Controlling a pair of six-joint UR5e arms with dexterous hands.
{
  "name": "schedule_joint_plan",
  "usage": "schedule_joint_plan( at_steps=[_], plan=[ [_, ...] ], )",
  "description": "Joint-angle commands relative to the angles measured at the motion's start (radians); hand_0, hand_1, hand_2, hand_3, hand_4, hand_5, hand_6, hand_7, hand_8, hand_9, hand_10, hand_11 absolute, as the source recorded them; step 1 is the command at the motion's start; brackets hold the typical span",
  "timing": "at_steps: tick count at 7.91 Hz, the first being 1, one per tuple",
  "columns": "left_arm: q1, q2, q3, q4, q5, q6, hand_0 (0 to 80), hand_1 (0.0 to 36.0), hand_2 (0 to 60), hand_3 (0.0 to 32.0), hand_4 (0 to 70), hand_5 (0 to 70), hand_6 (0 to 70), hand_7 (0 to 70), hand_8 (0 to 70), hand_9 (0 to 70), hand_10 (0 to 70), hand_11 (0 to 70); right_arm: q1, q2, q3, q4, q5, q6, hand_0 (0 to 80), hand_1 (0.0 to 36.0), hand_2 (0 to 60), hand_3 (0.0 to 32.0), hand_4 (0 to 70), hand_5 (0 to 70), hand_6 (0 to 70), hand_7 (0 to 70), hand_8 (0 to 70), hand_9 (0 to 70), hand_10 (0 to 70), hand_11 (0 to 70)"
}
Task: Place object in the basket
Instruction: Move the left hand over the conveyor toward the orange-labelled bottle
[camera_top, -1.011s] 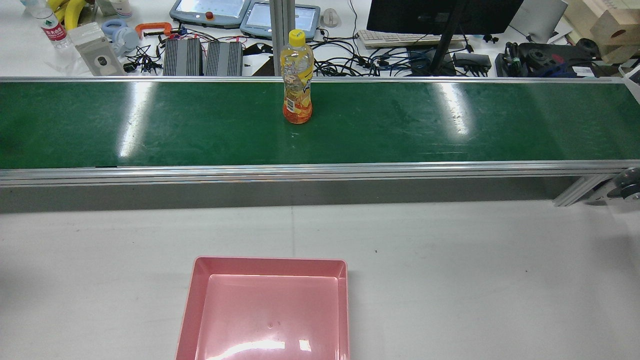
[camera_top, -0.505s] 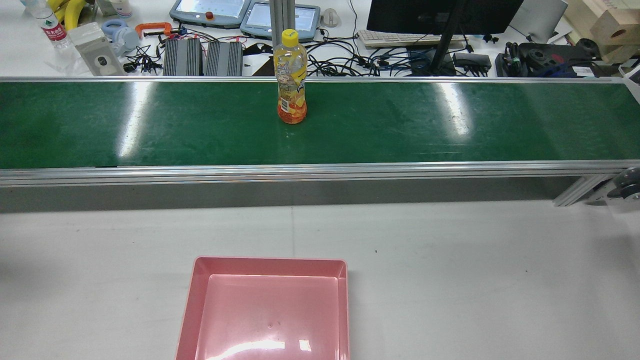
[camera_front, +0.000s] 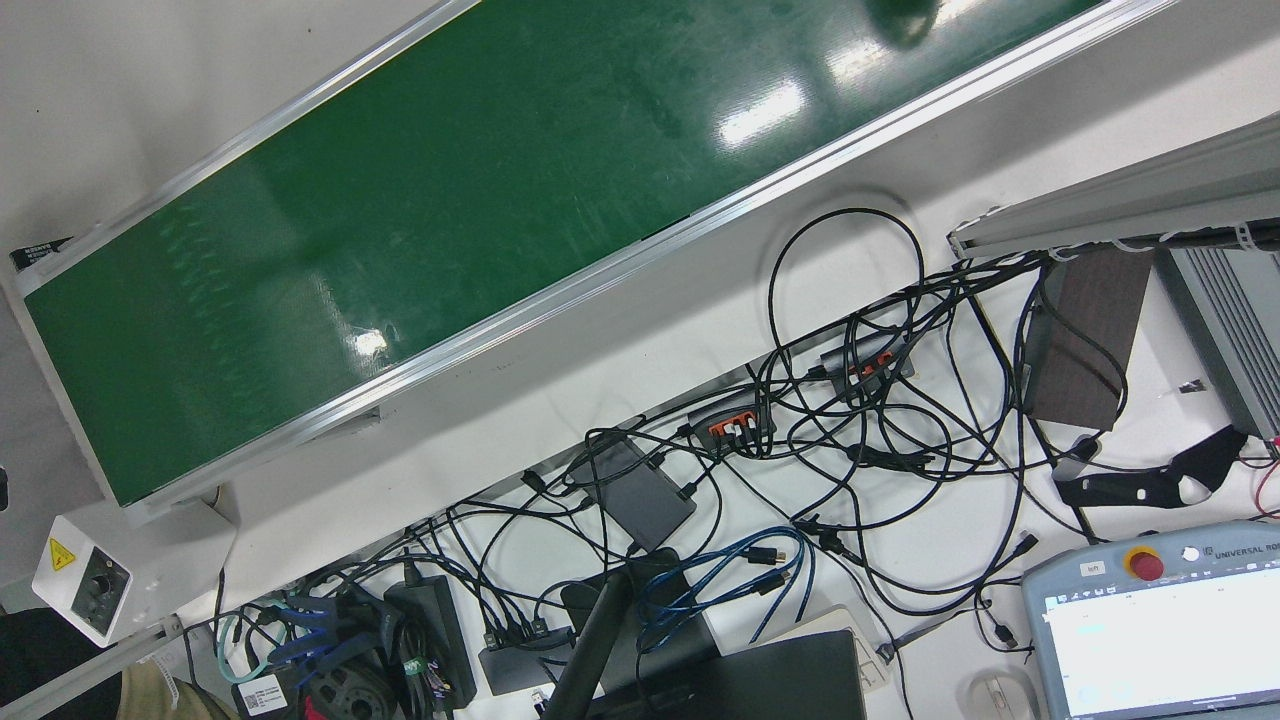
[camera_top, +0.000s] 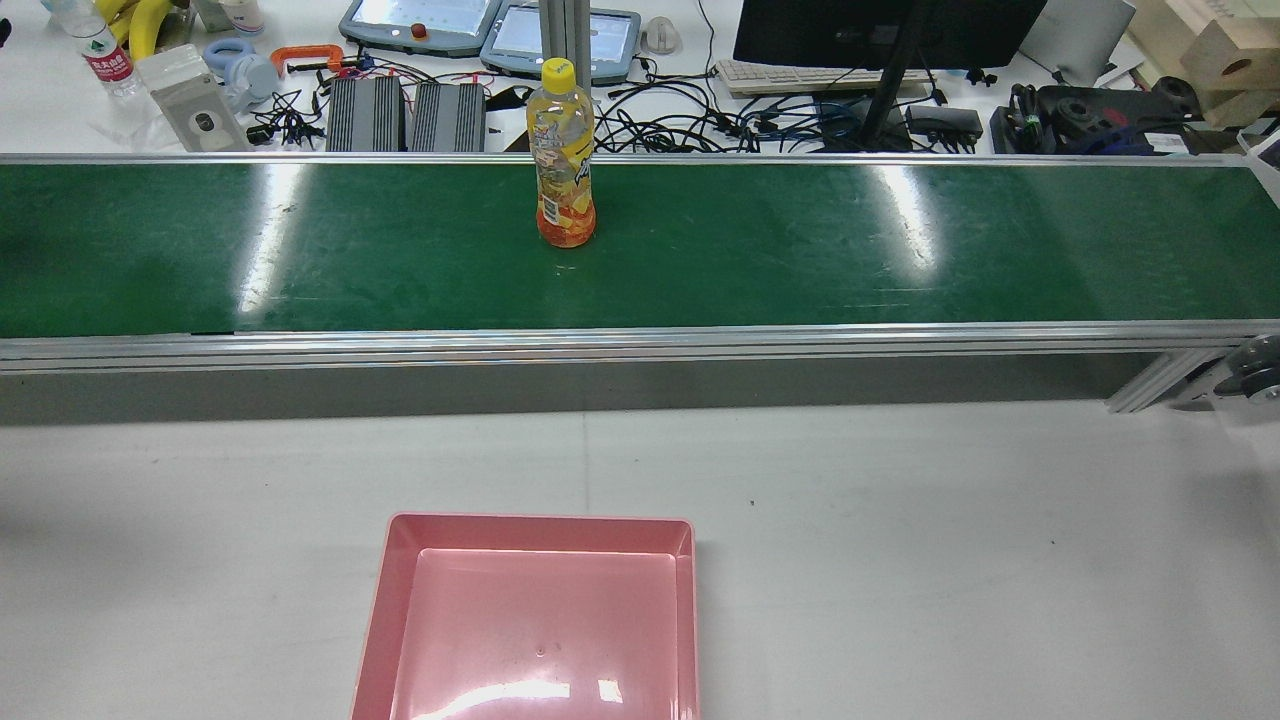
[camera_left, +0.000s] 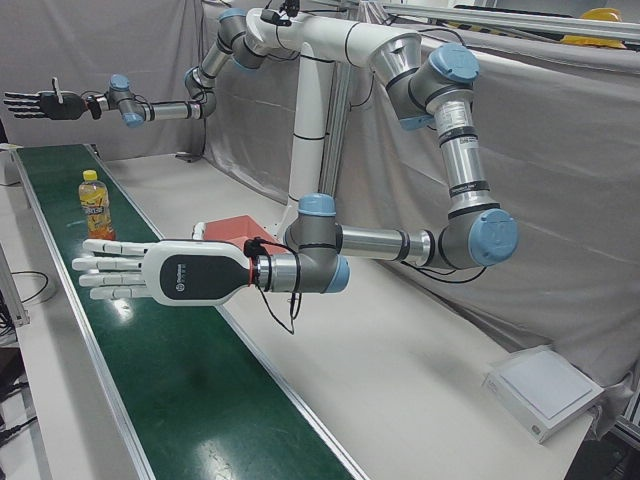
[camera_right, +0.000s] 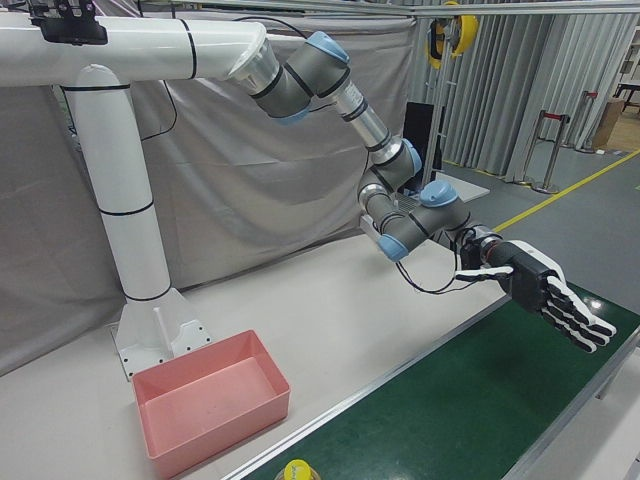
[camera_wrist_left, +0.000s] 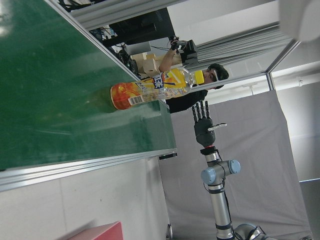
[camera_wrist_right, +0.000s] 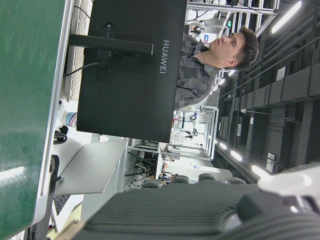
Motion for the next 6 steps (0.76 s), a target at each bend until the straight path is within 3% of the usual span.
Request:
schedule_joint_plan(
  at_steps=[1,3,6],
  plan=[
    [0.046,-0.113,-0.004,0.063,-0.005,0.002,59.9,4.1,0.0,0.0,6.5,8.1,0.0,0.0,0.0,0.0,1.7,4.3,0.000,0.000,0.000,0.000,0.002,0.000,0.0,0.0,0.0,0.0,0.0,0.0,0.0,0.0,0.0,0.0,0.0,0.0],
    [0.125,-0.142,0.031,0.084,-0.006,0.010,58.1,3.4,0.0,0.0,5.8,6.7,0.0,0.0,0.0,0.0,2.6,5.4,0.000,0.000,0.000,0.000,0.000,0.000,0.0,0.0,0.0,0.0,0.0,0.0,0.0,0.0,0.0,0.0,0.0,0.0],
    [0.161,-0.168,0.103,0.059,-0.008,0.020,54.5,1.7,0.0,0.0,5.1,4.0,0.0,0.0,0.2,0.0,4.4,7.8,0.000,0.000,0.000,0.000,0.002,0.000,0.0,0.0,0.0,0.0,0.0,0.0,0.0,0.0,0.0,0.0,0.0,0.0]
  ],
)
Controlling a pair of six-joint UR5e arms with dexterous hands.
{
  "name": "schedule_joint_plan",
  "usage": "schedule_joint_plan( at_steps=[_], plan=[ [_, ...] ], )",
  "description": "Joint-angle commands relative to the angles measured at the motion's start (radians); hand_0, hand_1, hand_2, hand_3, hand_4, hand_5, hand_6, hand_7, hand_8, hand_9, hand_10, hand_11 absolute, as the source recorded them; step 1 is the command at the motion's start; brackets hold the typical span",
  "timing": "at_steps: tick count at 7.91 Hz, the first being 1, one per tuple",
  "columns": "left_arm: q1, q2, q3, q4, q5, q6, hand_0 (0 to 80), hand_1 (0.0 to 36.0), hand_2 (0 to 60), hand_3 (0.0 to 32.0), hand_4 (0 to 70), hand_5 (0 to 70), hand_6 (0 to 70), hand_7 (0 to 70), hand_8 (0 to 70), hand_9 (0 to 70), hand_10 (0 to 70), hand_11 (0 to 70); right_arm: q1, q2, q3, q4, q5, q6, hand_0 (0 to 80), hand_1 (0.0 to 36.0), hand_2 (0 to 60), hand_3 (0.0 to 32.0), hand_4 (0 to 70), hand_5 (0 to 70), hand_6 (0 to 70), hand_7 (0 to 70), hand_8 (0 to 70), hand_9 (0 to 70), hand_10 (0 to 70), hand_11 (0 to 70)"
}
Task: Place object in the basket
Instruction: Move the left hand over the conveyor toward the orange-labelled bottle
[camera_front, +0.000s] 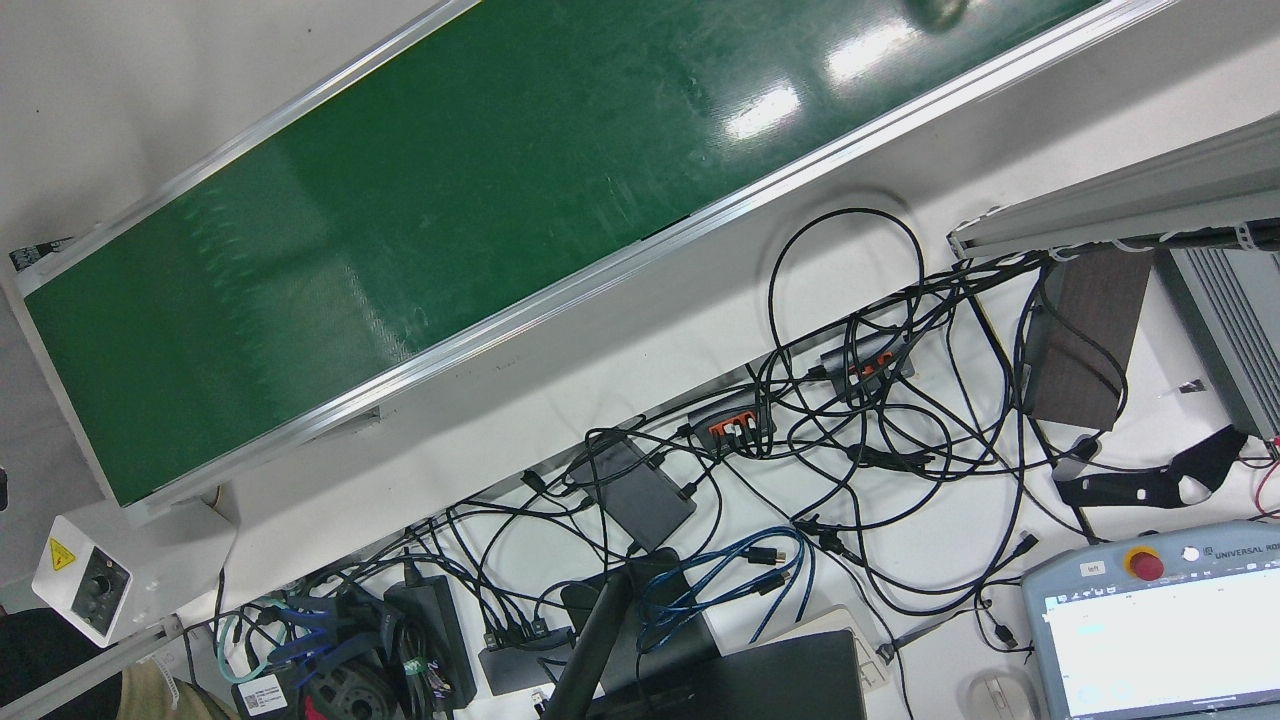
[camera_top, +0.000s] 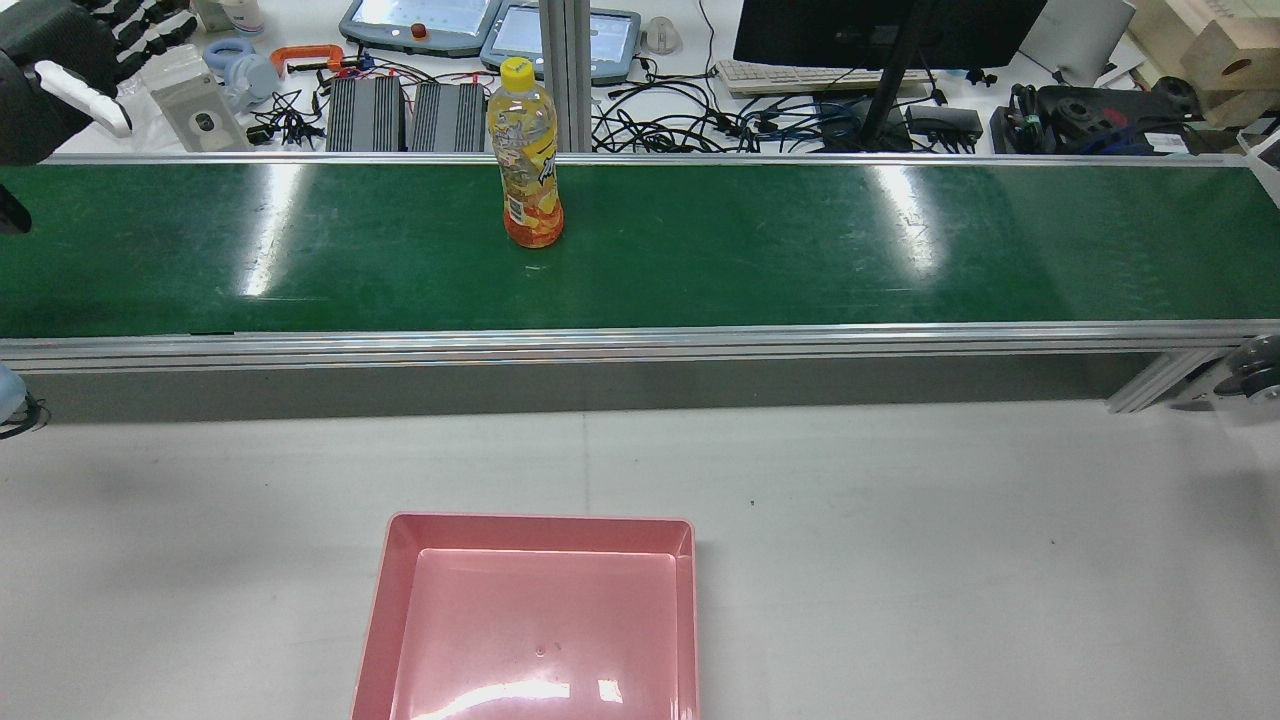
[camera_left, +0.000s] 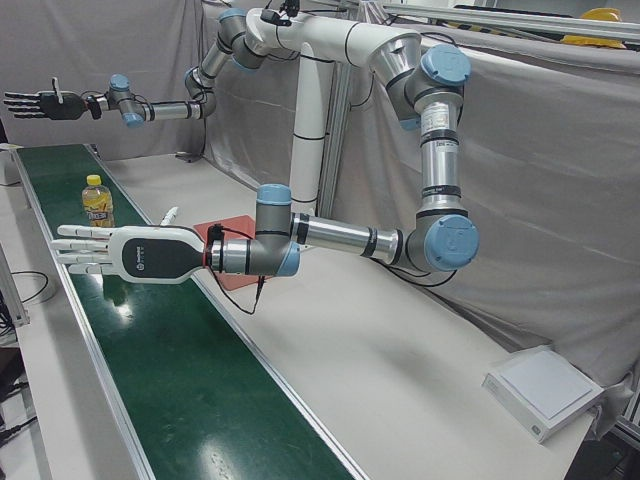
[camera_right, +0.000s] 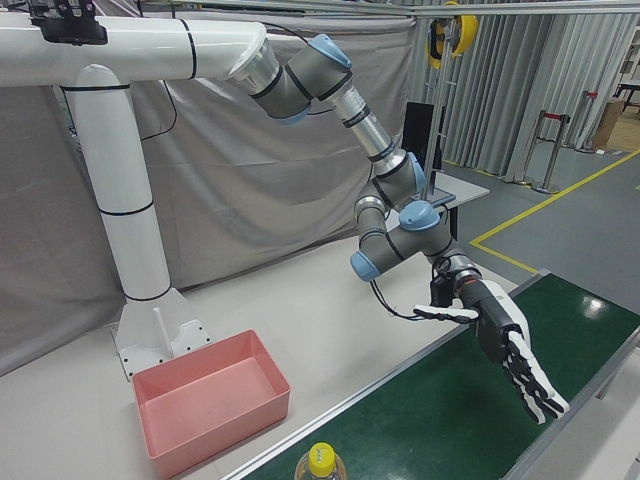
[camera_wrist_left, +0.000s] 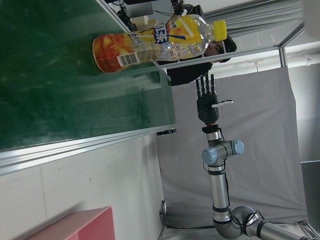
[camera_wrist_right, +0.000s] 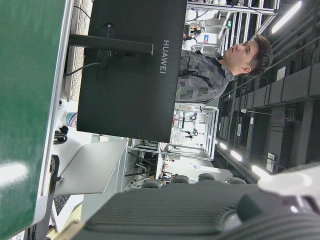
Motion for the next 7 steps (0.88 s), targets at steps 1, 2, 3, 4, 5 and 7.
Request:
schedule_joint_plan(
  at_steps=[1,2,3,4,5,7],
  plan=[
    [0.022,-0.026,0.082,-0.046,-0.001,0.014,54.3,1.4,0.0,0.0,5.1,3.8,0.0,0.0,0.3,0.0,4.5,7.9,0.000,0.000,0.000,0.000,0.000,0.000,0.0,0.0,0.0,0.0,0.0,0.0,0.0,0.0,0.0,0.0,0.0,0.0],
    [0.024,-0.026,0.086,-0.051,-0.001,0.046,53.4,0.9,0.0,0.0,5.0,3.7,0.0,0.0,0.7,0.1,5.2,8.8,0.000,0.000,0.000,0.000,0.000,0.000,0.0,0.0,0.0,0.0,0.0,0.0,0.0,0.0,0.0,0.0,0.0,0.0],
    [0.026,-0.031,0.085,-0.051,-0.004,0.072,53.7,1.1,0.0,0.0,5.1,4.2,0.0,0.0,0.7,0.2,5.2,8.8,0.000,0.000,0.000,0.000,0.001,0.000,0.0,0.0,0.0,0.0,0.0,0.0,0.0,0.0,0.0,0.0,0.0,0.0],
    [0.059,-0.042,0.085,-0.054,-0.004,0.075,54.2,1.3,0.0,0.0,5.0,4.1,0.0,0.0,0.7,0.3,5.1,8.8,0.000,0.000,0.000,0.000,0.000,0.000,0.0,0.0,0.0,0.0,0.0,0.0,0.0,0.0,0.0,0.0,0.0,0.0],
    [0.109,-0.060,0.088,-0.049,-0.039,0.077,54.3,1.3,0.0,0.0,5.1,3.8,0.0,0.0,0.8,0.3,5.4,9.2,0.000,0.000,0.000,0.000,0.000,0.000,0.0,0.0,0.0,0.0,0.0,0.0,0.0,0.0,0.0,0.0,0.0,0.0],
    [0.134,-0.075,0.088,-0.034,-0.068,0.075,54.8,1.7,0.0,0.0,4.9,4.1,0.0,0.0,0.8,0.3,5.4,9.3,0.000,0.000,0.000,0.000,0.000,0.000,0.0,0.0,0.0,0.0,0.0,0.0,0.0,0.0,0.0,0.0,0.0,0.0]
  ],
)
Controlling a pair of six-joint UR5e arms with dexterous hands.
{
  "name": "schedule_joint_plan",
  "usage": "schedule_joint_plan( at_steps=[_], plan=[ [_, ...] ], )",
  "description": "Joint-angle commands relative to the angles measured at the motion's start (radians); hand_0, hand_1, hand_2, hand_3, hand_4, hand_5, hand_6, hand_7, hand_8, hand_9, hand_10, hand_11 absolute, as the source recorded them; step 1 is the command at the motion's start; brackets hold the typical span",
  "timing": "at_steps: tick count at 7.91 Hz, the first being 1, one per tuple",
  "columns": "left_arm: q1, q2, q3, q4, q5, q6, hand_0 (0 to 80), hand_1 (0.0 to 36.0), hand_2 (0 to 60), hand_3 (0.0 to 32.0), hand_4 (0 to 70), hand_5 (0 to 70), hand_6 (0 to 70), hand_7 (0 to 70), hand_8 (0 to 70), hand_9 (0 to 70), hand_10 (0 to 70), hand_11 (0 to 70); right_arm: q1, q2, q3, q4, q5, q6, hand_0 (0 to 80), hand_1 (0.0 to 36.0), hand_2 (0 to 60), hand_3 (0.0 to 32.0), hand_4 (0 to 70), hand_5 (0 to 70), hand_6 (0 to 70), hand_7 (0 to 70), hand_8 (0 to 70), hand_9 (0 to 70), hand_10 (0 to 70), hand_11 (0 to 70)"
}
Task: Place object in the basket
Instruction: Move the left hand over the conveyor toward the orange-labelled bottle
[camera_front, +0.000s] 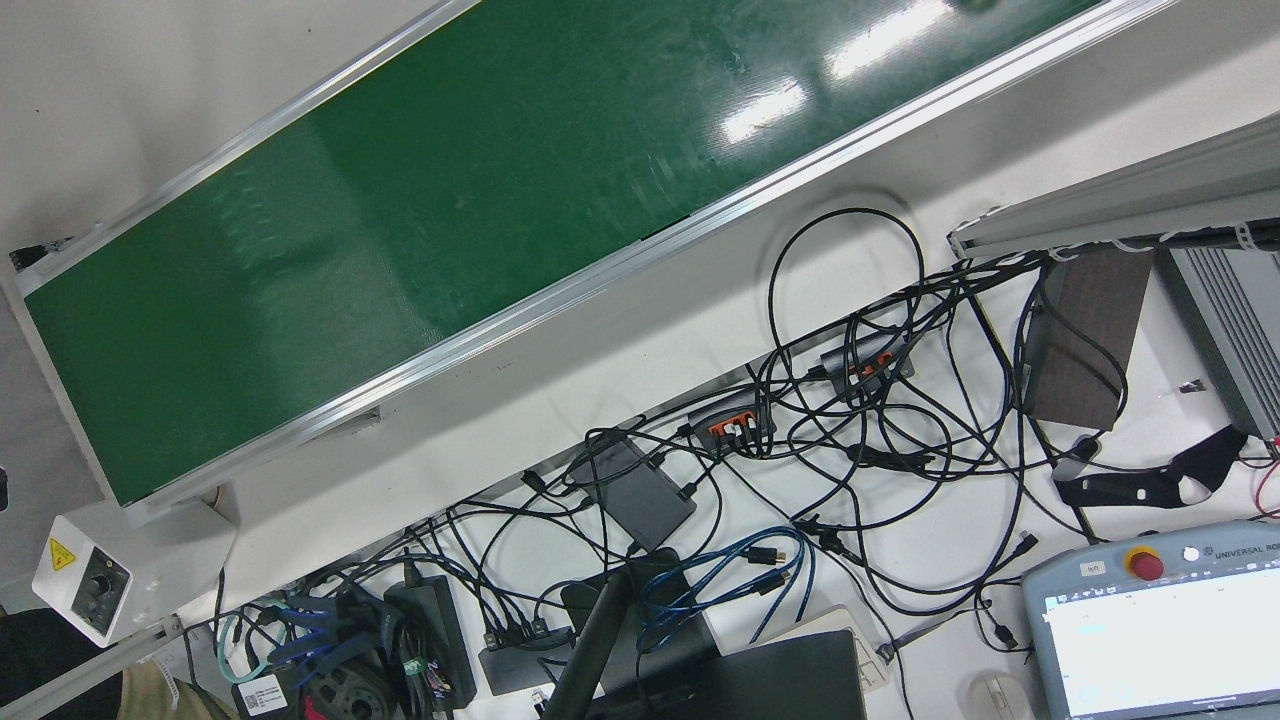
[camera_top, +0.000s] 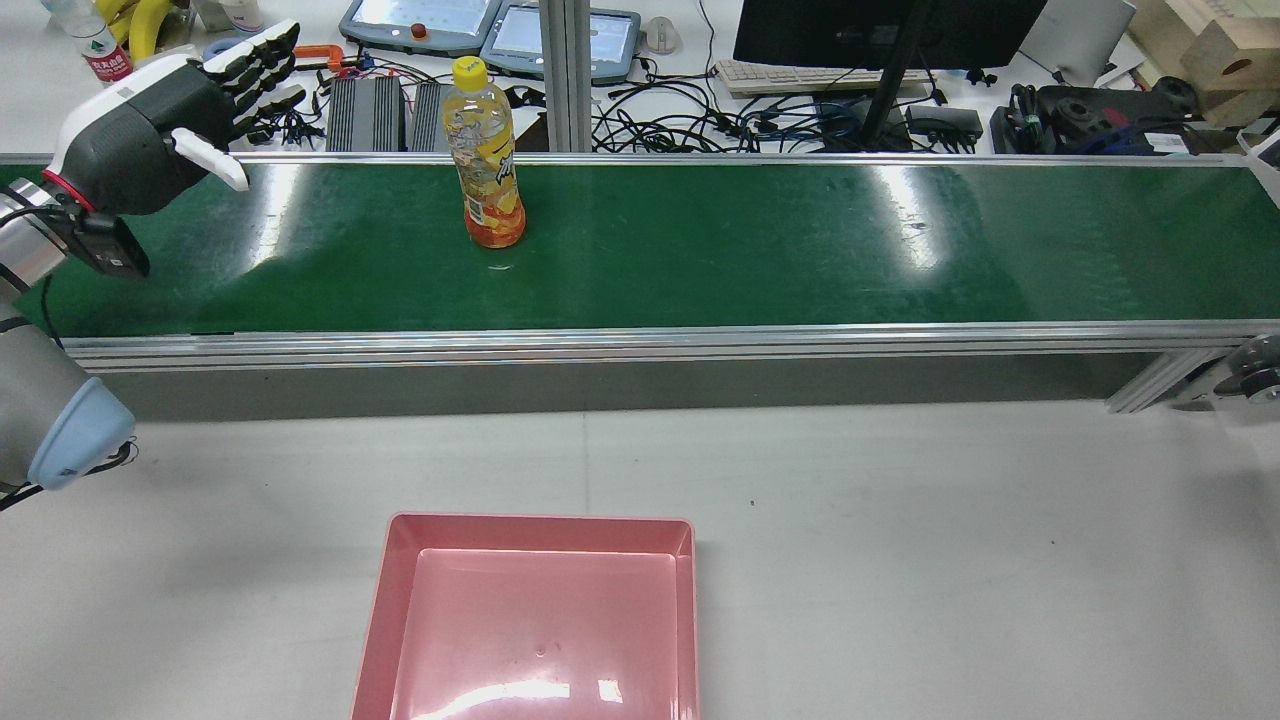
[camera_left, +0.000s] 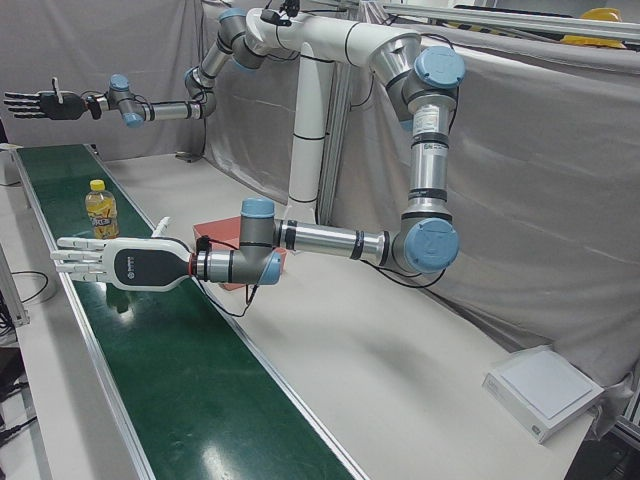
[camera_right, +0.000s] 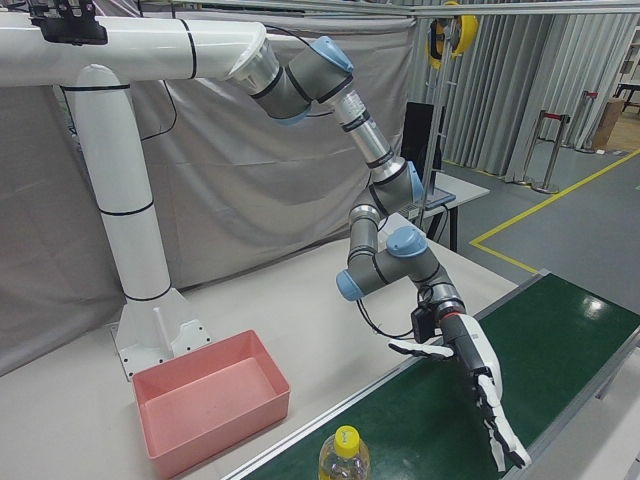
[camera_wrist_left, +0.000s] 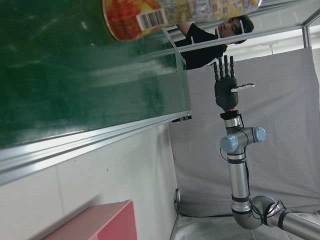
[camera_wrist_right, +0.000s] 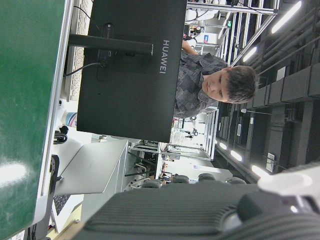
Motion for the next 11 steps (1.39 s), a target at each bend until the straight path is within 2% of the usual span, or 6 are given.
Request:
schedule_joint_plan(
  at_steps=[1,2,4,5,6,11],
  plan=[
    [0.036,-0.032,0.003,0.010,-0.030,0.000,55.0,2.3,0.0,0.0,4.6,4.2,0.0,0.0,0.7,0.2,5.4,9.3,0.000,0.000,0.000,0.000,0.000,0.000,0.0,0.0,0.0,0.0,0.0,0.0,0.0,0.0,0.0,0.0,0.0,0.0],
    [0.045,-0.072,0.047,-0.023,-0.031,-0.013,55.2,2.5,0.0,0.0,4.4,4.0,0.0,0.0,0.8,0.4,5.4,9.3,0.000,0.000,0.000,0.000,0.000,0.000,0.0,0.0,0.0,0.0,0.0,0.0,0.0,0.0,0.0,0.0,0.0,0.0],
    [0.048,-0.134,0.070,0.002,-0.033,-0.008,55.0,2.0,0.0,0.0,4.0,3.8,0.0,0.0,1.3,0.9,5.3,9.2,0.000,0.000,0.000,0.000,0.000,0.000,0.0,0.0,0.0,0.0,0.0,0.0,0.0,0.0,0.0,0.0,0.0,0.0],
    [0.063,-0.152,0.110,-0.022,-0.033,-0.013,54.2,1.9,0.0,0.0,3.7,3.5,0.0,0.0,1.3,1.0,5.4,9.2,0.000,0.000,0.000,0.000,0.000,0.000,0.0,0.0,0.0,0.0,0.0,0.0,0.0,0.0,0.0,0.0,0.0,0.0],
    [0.082,-0.155,0.139,-0.046,-0.041,-0.034,53.6,1.6,0.0,0.0,3.6,3.2,0.0,0.0,1.4,1.1,5.3,9.1,0.000,0.000,0.000,0.000,0.000,0.000,0.0,0.0,0.0,0.0,0.0,0.0,0.0,0.0,0.0,0.0,0.0,0.0],
    [0.090,-0.158,0.148,-0.050,-0.039,-0.040,54.4,1.9,0.0,0.0,4.6,4.0,0.0,0.0,1.5,1.3,5.0,8.6,0.000,0.000,0.000,0.000,0.000,0.000,0.0,0.0,0.0,0.0,0.0,0.0,0.0,0.0,0.0,0.0,0.0,0.0]
  ],
)
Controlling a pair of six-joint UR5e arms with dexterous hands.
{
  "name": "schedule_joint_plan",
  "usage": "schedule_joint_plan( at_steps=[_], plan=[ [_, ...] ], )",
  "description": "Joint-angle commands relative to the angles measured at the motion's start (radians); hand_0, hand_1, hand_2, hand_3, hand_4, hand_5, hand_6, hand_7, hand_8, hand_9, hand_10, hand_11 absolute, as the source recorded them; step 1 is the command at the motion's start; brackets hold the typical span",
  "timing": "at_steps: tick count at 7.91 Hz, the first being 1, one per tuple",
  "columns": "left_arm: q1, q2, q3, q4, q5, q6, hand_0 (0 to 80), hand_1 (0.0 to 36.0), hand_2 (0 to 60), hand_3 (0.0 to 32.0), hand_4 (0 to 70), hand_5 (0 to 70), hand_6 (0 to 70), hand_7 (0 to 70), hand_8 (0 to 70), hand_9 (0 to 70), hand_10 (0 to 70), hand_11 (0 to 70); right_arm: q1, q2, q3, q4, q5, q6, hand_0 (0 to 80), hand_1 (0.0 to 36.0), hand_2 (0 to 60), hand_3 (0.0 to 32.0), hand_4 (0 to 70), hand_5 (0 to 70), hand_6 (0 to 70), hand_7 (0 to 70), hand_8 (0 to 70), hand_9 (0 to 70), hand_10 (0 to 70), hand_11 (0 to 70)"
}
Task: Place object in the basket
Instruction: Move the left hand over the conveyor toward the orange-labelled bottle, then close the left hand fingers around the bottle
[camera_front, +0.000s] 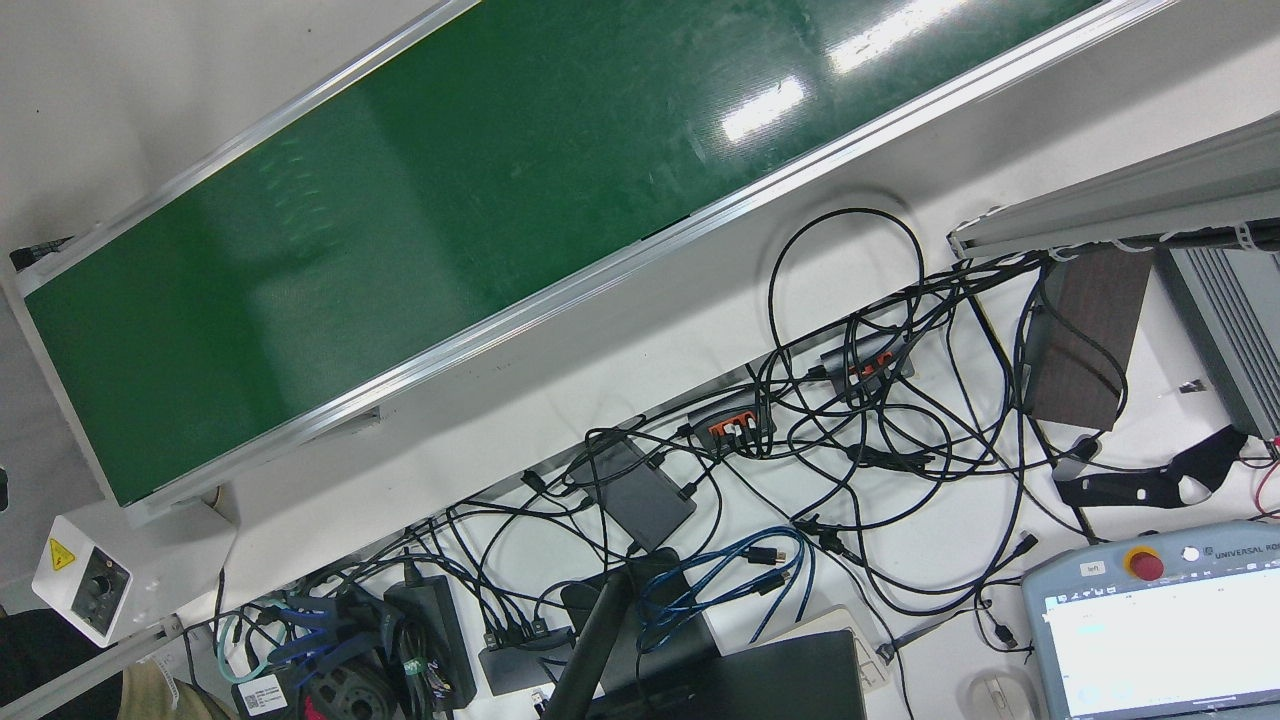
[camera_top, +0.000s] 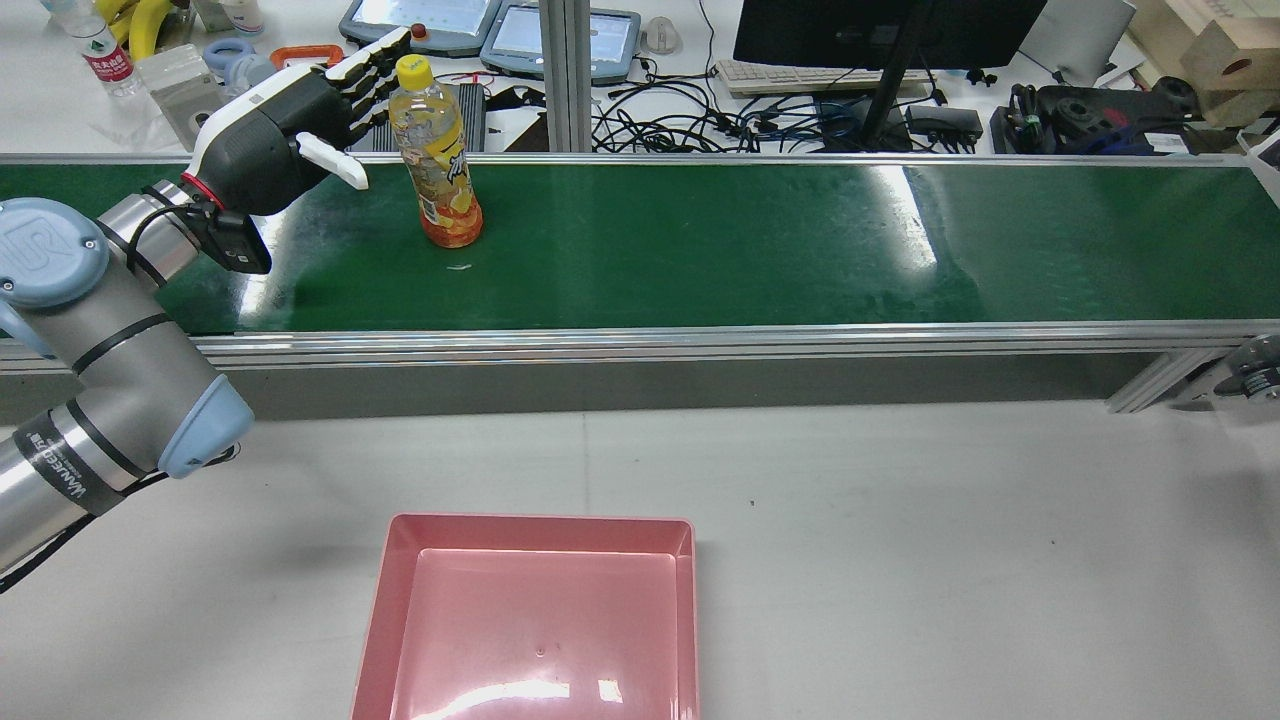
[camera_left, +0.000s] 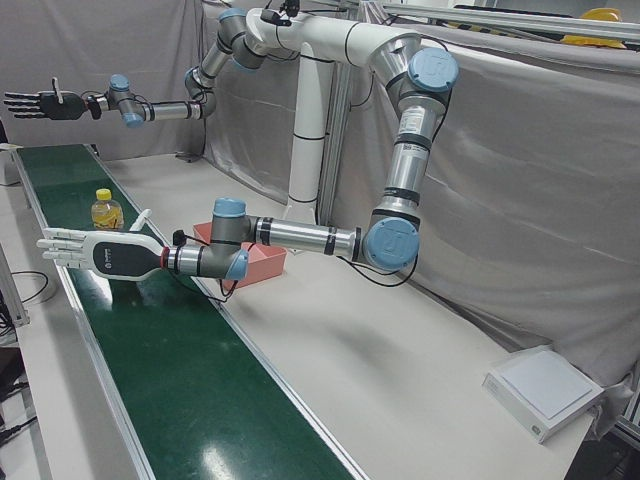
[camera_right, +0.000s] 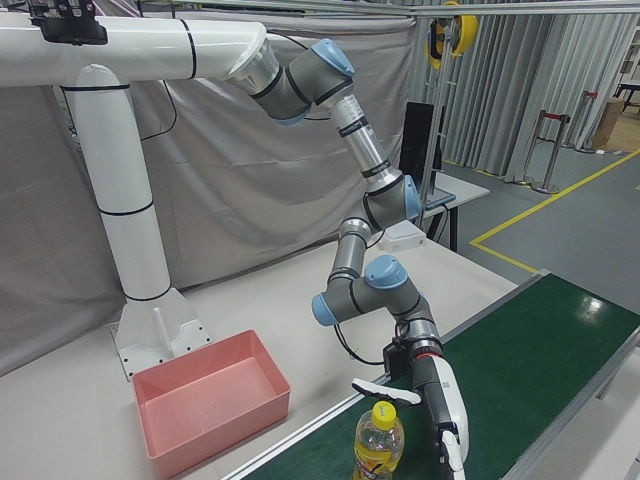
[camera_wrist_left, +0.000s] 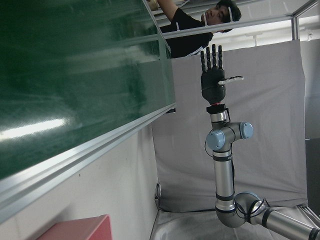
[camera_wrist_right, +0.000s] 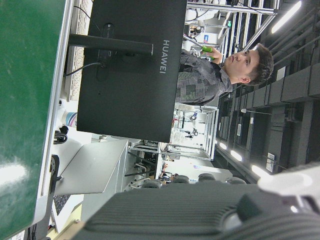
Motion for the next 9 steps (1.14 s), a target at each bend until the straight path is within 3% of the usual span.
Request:
schedule_joint_plan(
  at_steps=[1,5,6,7,8,9],
  plan=[
    [0.003,-0.007,-0.001,-0.009,0.001,-0.001,54.8,2.2,0.0,0.0,4.9,4.2,0.0,0.0,1.4,1.2,5.0,8.6,0.000,0.000,0.000,0.000,0.000,0.000,0.0,0.0,0.0,0.0,0.0,0.0,0.0,0.0,0.0,0.0,0.0,0.0],
    [0.003,-0.014,0.001,-0.007,0.001,-0.001,55.6,3.2,0.0,0.0,6.0,7.7,1.0,1.3,2.8,3.5,6.7,11.3,0.000,0.000,0.000,0.000,0.000,0.000,0.0,0.0,0.0,0.0,0.0,0.0,0.0,0.0,0.0,0.0,0.0,0.0],
    [0.003,-0.016,-0.001,0.017,0.008,-0.004,58.4,7.3,0.0,0.0,7.6,13.2,2.3,3.5,5.3,7.4,9.4,15.4,0.000,0.000,0.000,0.000,0.000,0.000,0.0,0.0,0.0,0.0,0.0,0.0,0.0,0.0,0.0,0.0,0.0,0.0],
    [0.004,-0.040,0.001,0.069,0.014,-0.003,67.1,17.0,0.0,0.0,23.7,23.3,3.7,13.4,10.6,17.5,27.0,41.1,0.000,0.000,0.000,0.000,0.000,0.000,0.0,0.0,0.0,0.0,0.0,0.0,0.0,0.0,0.0,0.0,0.0,0.0],
    [0.003,-0.066,0.001,0.121,0.015,-0.001,64.0,22.1,18.0,0.0,50.1,45.5,25.8,42.8,36.6,50.9,60.3,70.0,0.000,0.000,0.000,0.000,0.000,0.000,0.0,0.0,0.0,0.0,0.0,0.0,0.0,0.0,0.0,0.0,0.0,0.0],
    [0.001,-0.068,-0.002,0.140,0.015,-0.004,55.2,23.2,60.0,0.0,56.3,70.0,59.0,70.0,64.9,70.0,70.0,70.0,0.000,0.000,0.000,0.000,0.000,0.000,0.0,0.0,0.0,0.0,0.0,0.0,0.0,0.0,0.0,0.0,0.0,0.0]
  ],
)
